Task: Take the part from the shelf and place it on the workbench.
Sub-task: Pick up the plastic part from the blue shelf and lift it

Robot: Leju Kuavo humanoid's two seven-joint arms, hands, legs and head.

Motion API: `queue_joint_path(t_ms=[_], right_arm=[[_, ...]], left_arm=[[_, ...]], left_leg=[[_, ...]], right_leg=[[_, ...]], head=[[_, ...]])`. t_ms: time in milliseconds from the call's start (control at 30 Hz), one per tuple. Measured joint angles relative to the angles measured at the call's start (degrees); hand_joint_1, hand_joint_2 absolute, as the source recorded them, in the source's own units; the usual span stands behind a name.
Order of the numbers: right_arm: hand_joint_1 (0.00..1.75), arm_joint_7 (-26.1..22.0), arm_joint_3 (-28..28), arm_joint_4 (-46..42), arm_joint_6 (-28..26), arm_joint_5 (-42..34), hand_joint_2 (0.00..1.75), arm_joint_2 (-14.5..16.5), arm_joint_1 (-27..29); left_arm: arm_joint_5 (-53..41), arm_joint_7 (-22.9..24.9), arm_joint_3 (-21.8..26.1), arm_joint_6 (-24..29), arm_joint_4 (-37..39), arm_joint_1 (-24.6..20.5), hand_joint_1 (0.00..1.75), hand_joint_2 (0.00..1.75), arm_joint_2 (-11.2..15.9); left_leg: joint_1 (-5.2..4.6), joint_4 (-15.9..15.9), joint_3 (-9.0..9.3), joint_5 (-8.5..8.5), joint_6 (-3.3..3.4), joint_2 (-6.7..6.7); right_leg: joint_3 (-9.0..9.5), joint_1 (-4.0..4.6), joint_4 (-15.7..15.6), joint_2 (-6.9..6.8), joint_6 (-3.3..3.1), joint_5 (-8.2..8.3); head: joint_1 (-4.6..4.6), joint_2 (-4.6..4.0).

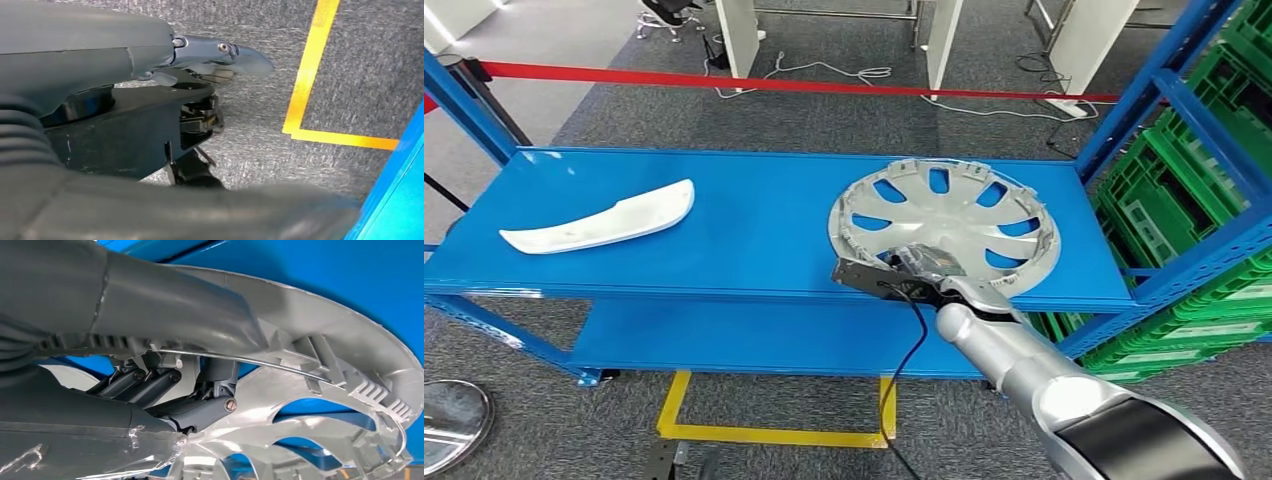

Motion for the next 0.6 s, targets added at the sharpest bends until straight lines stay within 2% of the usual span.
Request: queue_joint_path(t_ms=[33,67,100,133,200,233,333,367,400,433,500,533,567,600], right_arm=[[1.75,-0.05,0.00,0.01,-0.11,0.00,0.00,0.00,0.10],[1.75,-0.10,0.00,0.02,-0.18,0.00,0.00,0.01,0.12],[1.75,-0.16,0.01,0.03,-0.22,0.00,0.00,0.02,0.09],[1.75,-0.21,0.01,0.03,-0.24,0.00,0.00,0.03,0.04],[1.75,-0.34,0.01,0.03,-0.23,0.02,0.00,0.17,-0.05],[1.75,-0.44,0.02,0.03,-0.22,0.03,0.00,0.28,-0.06],[1.75,-0.68,0.08,0.03,-0.24,0.04,0.00,0.63,-0.20],[1.75,-0.66,0.08,0.03,-0.26,0.03,0.00,0.72,-0.29],[1.75,-0.64,0.08,0.03,-0.29,0.02,0.00,0.79,-0.33],[1.75,-0.62,0.08,0.03,-0.36,0.01,0.00,0.83,-0.31],[1.75,-0.61,0.07,0.03,-0.48,0.00,0.00,0.87,-0.17],[1.75,-0.62,0.08,0.03,-0.52,0.01,0.00,0.87,-0.11],[1.75,-0.62,0.08,0.03,-0.55,0.01,0.00,0.87,-0.08],[1.75,-0.62,0.08,0.03,-0.55,0.02,0.00,0.87,-0.08]], left_arm=[[0.06,0.10,0.02,0.06,0.00,0.01,0.00,1.75,0.01],[0.08,0.19,0.03,0.09,0.00,0.02,0.00,1.75,0.00],[0.09,0.28,0.04,0.10,0.00,0.01,0.00,1.75,-0.01],[0.10,0.37,0.05,0.07,-0.01,0.00,0.00,1.75,-0.03],[0.18,0.63,0.08,-0.27,-0.01,-0.05,0.00,1.75,-0.05],[0.26,0.81,0.10,-0.57,-0.01,-0.06,0.00,1.75,-0.06],[0.53,1.66,0.16,-1.10,0.00,-0.07,0.00,1.75,-0.09],[0.57,1.98,0.17,-0.91,0.00,-0.08,0.00,1.75,-0.10],[0.62,2.22,0.20,-0.65,0.00,-0.08,0.00,1.75,-0.09],[0.68,2.38,0.25,-0.38,0.00,-0.07,0.00,1.75,-0.07],[0.92,2.46,0.53,-0.13,0.00,-0.04,0.00,1.75,-0.02],[1.06,2.49,0.74,0.01,0.00,-0.04,0.00,1.75,0.01],[1.22,2.56,0.96,0.12,-0.01,-0.03,0.00,1.75,0.05],[1.33,2.65,1.14,0.23,-0.01,-0.03,0.00,1.75,0.09]], left_leg=[[-0.01,0.00,0.04,-0.03,0.02,-0.01],[-0.01,0.01,0.13,-0.07,0.01,-0.04],[0.02,0.01,0.27,-0.14,-0.06,-0.07],[0.03,0.01,0.44,-0.24,-0.21,-0.11],[-0.15,0.08,0.56,-0.41,-0.75,-0.19],[-0.24,0.05,0.54,-0.38,-1.07,-0.23],[-0.09,-0.25,0.56,-0.26,-2.09,-0.21],[-0.04,0.43,0.25,-0.87,-2.39,-0.15],[-0.03,2.20,-0.55,-2.08,-2.62,-0.09],[-0.04,5.28,-1.99,-3.82,-2.77,-0.03],[-0.04,12.83,-5.64,-7.08,-2.96,-0.01],[-0.04,15.21,-6.83,-7.56,-3.00,-0.01],[-0.03,15.47,-7.00,-6.89,-3.01,0.00],[-0.01,13.67,-6.15,-5.30,-2.99,0.00]], right_leg=[[-0.98,0.00,1.79,0.00,0.00,-0.13],[-0.85,-0.01,1.22,0.00,-0.06,0.88],[0.48,-0.04,-1.71,-0.01,-0.14,2.80],[2.49,-0.09,-5.92,-0.03,-0.23,4.87],[5.99,-0.08,-12.80,0.06,-0.52,7.19],[6.67,-0.02,-14.16,0.13,-0.76,7.35],[6.74,0.13,-14.57,0.23,-1.85,7.47],[6.81,0.06,-14.73,0.19,-2.22,7.59],[6.90,-0.06,-14.89,0.14,-2.54,7.71],[6.91,-0.12,-14.94,0.09,-2.74,7.75],[6.86,-0.11,-14.93,0.03,-2.93,7.77],[6.86,-0.10,-14.93,0.03,-2.94,7.77],[6.88,-0.12,-14.92,0.03,-2.93,7.76],[6.92,-0.16,-14.92,0.07,-2.88,7.75]], head=[[0.02,0.00],[0.02,0.01],[0.03,0.01],[0.03,0.01],[-0.03,0.00],[-0.08,0.00],[-0.18,0.01],[-0.26,0.01],[-0.36,0.01],[-0.46,0.01],[-0.57,0.00],[-0.58,0.00],[-0.60,0.00],[-0.60,0.00]])
